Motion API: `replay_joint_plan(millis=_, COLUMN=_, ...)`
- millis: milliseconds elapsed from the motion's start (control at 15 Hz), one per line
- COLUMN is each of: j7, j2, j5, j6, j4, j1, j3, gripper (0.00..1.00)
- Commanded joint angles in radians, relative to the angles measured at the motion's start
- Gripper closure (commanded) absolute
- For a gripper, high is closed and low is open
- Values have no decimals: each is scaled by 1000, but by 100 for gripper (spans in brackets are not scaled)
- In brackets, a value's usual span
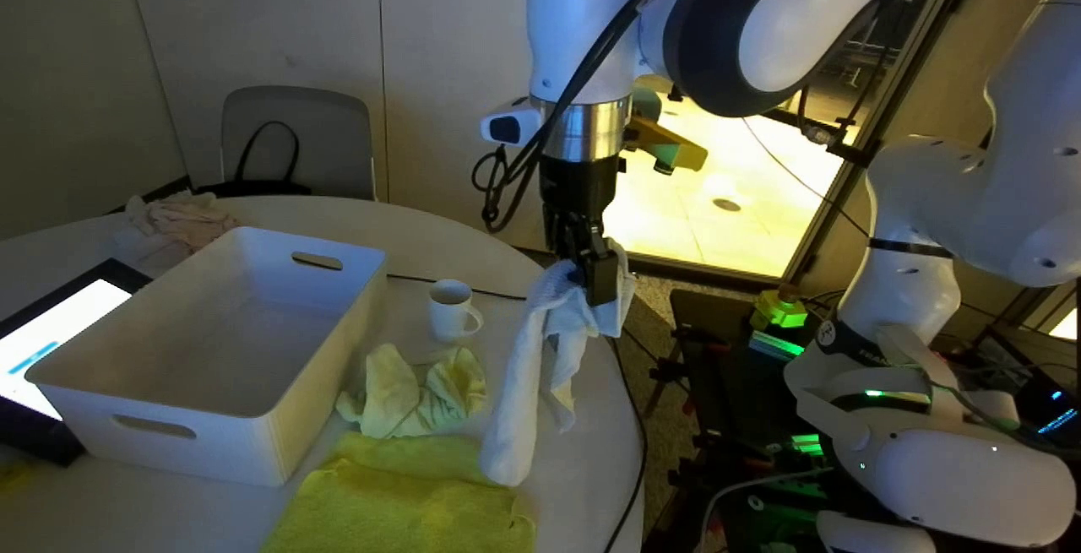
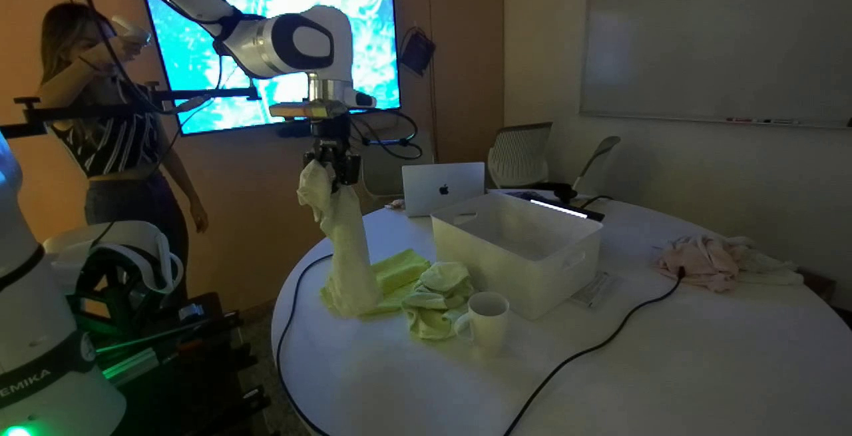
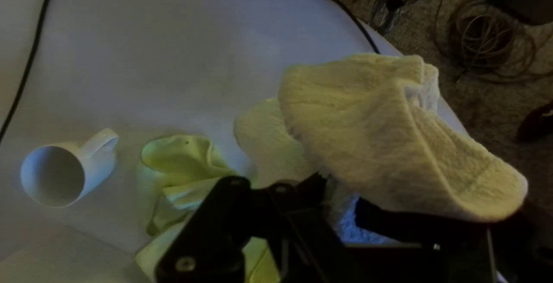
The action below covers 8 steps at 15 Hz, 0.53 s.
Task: Pick up the clothes from the table and put them in the box and pick up the black objects from the table and put them in the cup
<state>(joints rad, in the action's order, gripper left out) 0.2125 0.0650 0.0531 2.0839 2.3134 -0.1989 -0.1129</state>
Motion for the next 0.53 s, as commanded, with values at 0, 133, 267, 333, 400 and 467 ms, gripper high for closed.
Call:
replay_joint_plan(millis=0, j7=128, j2=-47, j5=-70, j6=-104, j4=-40, j1=14, j3=-7, gripper=99)
replay_joint_plan(millis=133, j7=187, j2=-67, j5=-89, j6=-146, j4=-39, j1=19, j3=-8, gripper=99)
replay_joint_plan(millis=267, j7=222, j2=-101, j5=-84, j6=-188, j4=-52, j1=25, j3=-9, gripper=99)
replay_joint_plan(millis=333, j7=236, j2=-122, j5=-79, j6=-203, j4=-61, j1=29, j3=-8, gripper=99)
replay_joint_plan(millis=400, j7=249, j2=-149, j5=-76, j6=-217, j4=-79, j1=35, j3=-6, gripper=99)
replay_joint_plan(millis=467, j7=270, j2=-180, j5=-69, j6=-240, j4=-102, j1=42, j3=-5, gripper=100)
